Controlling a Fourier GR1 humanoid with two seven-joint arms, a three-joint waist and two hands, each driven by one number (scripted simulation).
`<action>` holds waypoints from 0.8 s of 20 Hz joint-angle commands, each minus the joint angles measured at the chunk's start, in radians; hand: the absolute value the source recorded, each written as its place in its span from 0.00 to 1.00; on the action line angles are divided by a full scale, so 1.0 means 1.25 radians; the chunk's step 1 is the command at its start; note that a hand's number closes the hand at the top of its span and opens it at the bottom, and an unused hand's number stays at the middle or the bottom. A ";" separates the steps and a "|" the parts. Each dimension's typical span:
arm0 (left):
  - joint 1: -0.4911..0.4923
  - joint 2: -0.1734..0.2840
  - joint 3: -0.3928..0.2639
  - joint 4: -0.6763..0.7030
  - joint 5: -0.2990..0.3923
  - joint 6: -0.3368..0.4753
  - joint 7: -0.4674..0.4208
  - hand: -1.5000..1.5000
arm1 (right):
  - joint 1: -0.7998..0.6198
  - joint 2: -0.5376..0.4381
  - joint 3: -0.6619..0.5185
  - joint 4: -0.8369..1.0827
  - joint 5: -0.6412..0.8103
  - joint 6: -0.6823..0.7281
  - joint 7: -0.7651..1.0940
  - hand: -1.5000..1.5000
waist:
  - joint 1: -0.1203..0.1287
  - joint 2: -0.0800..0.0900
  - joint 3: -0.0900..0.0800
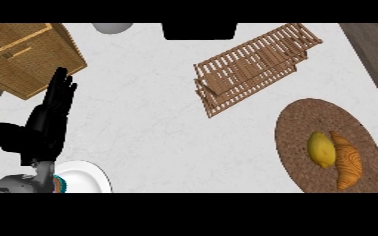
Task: Pick the lemon from the placemat and place it in the tiered shelf
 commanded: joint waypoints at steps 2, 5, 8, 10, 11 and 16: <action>0.012 -0.001 -0.012 -0.030 -0.011 0.006 0.026 0.50 | -0.017 -0.044 0.088 -0.121 0.151 -0.063 0.204 0.00 | 0.022 0.003 0.001; -0.032 0.001 0.026 0.016 0.010 -0.034 0.013 0.50 | -0.068 0.002 0.165 -0.158 0.202 -0.077 0.333 0.00 | 0.023 0.007 0.002; -0.039 -0.025 0.001 -0.015 -0.034 0.002 0.044 0.50 | -0.054 0.067 0.224 -0.171 0.295 -0.098 0.372 0.00 | 0.015 0.005 0.003; -0.024 -0.003 0.034 -0.012 -0.002 -0.039 0.047 0.50 | -0.057 0.059 0.245 -0.169 0.333 -0.071 0.411 0.00 | 0.016 0.005 0.003; -0.042 -0.025 0.018 -0.004 -0.020 -0.026 0.050 0.50 | -0.080 0.061 0.244 -0.169 0.358 -0.068 0.432 0.00 | 0.015 0.005 0.003; -0.012 -0.046 0.023 0.013 -0.027 -0.040 0.007 0.50 | -0.098 0.087 0.323 -0.092 0.476 -0.034 0.490 0.00 | 0.019 0.007 0.003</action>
